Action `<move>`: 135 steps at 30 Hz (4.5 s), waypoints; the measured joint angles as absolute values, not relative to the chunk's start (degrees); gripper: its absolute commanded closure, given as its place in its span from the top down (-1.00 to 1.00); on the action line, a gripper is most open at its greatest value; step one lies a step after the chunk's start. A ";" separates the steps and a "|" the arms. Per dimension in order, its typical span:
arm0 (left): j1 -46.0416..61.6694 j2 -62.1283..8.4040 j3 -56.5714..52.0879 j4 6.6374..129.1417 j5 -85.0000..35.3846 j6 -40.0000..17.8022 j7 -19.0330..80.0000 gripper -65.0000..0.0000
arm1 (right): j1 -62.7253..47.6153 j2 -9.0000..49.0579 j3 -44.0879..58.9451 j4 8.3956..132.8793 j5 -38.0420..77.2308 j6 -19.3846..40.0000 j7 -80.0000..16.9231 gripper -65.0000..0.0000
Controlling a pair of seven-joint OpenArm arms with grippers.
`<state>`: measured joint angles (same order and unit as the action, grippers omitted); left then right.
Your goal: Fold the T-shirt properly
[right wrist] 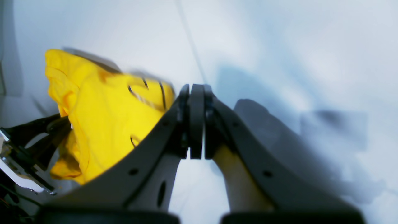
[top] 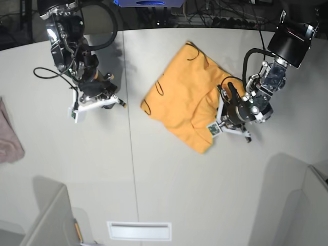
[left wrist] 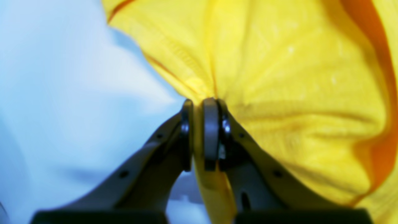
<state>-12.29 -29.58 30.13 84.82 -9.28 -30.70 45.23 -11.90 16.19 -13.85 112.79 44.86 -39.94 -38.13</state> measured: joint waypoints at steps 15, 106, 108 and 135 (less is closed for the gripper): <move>-27.79 -22.04 49.84 68.82 6.28 -34.33 24.62 -1.00 | -19.07 16.05 -1.87 112.71 44.62 -39.99 -38.26 -1.00; 32.29 -18.13 -21.80 106.72 2.09 -37.15 -0.60 -1.00 | -52.51 16.99 -3.75 112.55 1.93 -14.90 17.04 -1.00; 38.61 -18.24 -22.55 106.63 2.07 -37.08 -5.43 -1.00 | -55.55 16.93 -4.05 112.09 1.21 -14.52 18.22 -1.00; 51.05 -11.66 -14.33 44.80 2.39 -36.23 -45.74 -1.00 | -50.63 22.55 -43.94 67.00 1.15 -14.35 17.28 -1.00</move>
<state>51.05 -11.66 -14.33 44.80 2.39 -36.23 -45.74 -50.63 22.55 -43.94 67.00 1.15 -14.35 17.28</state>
